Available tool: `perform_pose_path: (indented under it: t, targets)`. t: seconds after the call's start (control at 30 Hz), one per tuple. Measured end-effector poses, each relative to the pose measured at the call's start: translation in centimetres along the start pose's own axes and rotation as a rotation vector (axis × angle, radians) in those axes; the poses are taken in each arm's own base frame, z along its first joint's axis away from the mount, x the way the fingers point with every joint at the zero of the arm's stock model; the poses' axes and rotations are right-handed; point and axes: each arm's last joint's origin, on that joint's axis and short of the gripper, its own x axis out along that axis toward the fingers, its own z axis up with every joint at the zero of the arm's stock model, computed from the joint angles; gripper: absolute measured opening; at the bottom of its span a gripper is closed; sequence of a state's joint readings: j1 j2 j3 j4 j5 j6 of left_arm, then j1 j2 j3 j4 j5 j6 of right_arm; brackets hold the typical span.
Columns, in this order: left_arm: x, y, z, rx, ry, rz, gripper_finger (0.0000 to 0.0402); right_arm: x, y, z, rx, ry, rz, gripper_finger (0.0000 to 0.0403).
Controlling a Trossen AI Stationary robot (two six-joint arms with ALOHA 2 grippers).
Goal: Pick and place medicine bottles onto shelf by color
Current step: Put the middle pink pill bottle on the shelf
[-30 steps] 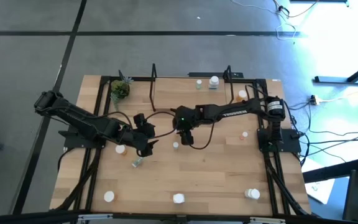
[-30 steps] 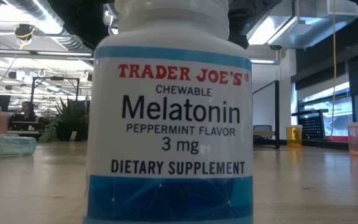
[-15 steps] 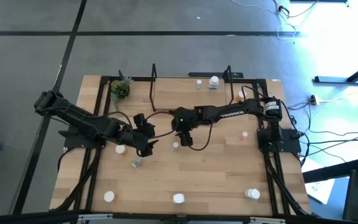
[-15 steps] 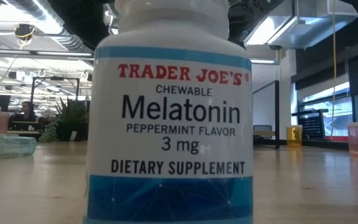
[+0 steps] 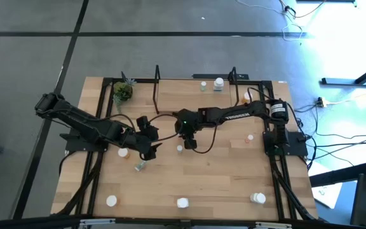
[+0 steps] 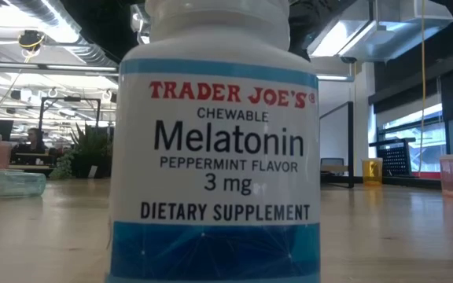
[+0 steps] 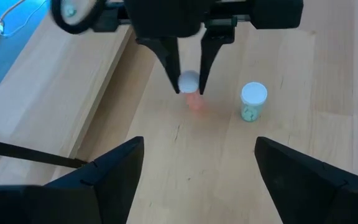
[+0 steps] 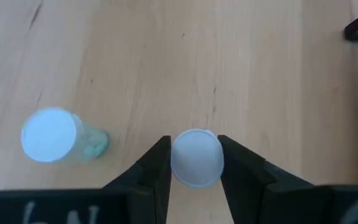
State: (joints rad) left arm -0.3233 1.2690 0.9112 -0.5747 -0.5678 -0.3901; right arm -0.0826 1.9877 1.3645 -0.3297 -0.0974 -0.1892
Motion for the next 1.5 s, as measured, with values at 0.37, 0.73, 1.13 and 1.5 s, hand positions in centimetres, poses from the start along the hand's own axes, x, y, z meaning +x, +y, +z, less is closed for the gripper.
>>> perform_pose_path:
  t: [0.37,0.73,1.13,1.5]
  targets:
    - [0.0,0.0,0.0,0.007,0.0,0.0,0.0303,-3.5,-3.5,3.2,0.001,0.007,-0.069,0.012]
    - [-0.2,0.2,0.1,0.022,-0.013,0.01,0.0303,-6.4,-9.0,2.7,0.061,0.057,-0.121,0.012]
    - [-0.2,0.2,0.1,0.028,-0.015,0.016,0.0304,-8.8,-16.2,0.2,0.253,-0.021,-0.236,0.012]
    - [0.0,0.5,0.3,0.004,-0.017,0.025,0.0304,-10.0,-19.1,-1.9,0.546,0.003,-0.378,0.012]
